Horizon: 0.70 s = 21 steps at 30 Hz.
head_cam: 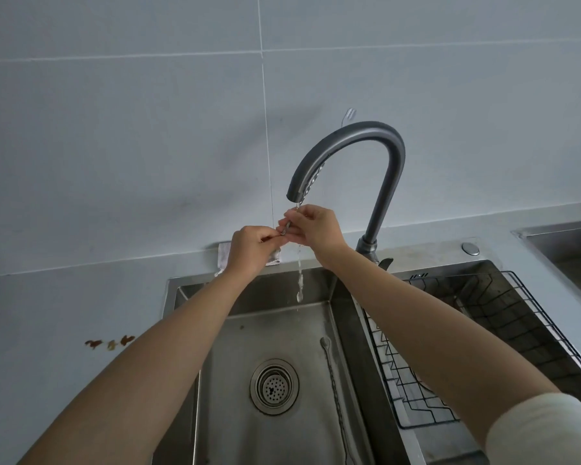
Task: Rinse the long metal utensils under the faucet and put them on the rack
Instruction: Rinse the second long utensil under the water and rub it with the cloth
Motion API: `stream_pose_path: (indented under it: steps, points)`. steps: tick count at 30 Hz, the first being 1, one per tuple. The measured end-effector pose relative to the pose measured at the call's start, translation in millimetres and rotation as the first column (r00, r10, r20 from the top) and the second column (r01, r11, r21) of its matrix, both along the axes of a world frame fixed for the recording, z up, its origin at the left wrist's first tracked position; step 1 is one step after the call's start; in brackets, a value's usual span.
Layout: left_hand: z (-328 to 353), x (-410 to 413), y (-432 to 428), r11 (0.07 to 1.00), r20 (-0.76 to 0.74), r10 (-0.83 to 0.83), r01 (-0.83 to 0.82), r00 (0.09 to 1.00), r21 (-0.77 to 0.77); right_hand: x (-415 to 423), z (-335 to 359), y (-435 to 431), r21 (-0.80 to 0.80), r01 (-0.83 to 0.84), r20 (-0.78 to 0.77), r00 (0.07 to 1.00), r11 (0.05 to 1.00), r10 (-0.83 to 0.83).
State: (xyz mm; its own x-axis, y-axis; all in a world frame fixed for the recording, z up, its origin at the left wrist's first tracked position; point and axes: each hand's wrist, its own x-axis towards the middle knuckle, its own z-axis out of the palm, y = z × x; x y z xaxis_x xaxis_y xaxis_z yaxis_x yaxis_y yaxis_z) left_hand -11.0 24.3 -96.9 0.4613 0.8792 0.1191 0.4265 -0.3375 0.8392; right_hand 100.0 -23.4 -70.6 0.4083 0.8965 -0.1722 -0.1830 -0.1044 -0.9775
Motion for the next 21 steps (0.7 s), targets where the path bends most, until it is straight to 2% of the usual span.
stream_pose_path:
  steps: [14,21]
  points:
    - [16.2,24.5,4.7,0.983,0.079,-0.006,0.020,0.997,-0.180,19.4,10.1,5.6,0.061,0.130,-0.057,0.990,0.990,-0.126]
    - [22.1,30.4,8.9,0.981,0.069,-0.042,0.054,0.997,-0.189,26.8,18.3,9.9,0.091,0.161,-0.026,0.987,0.983,-0.159]
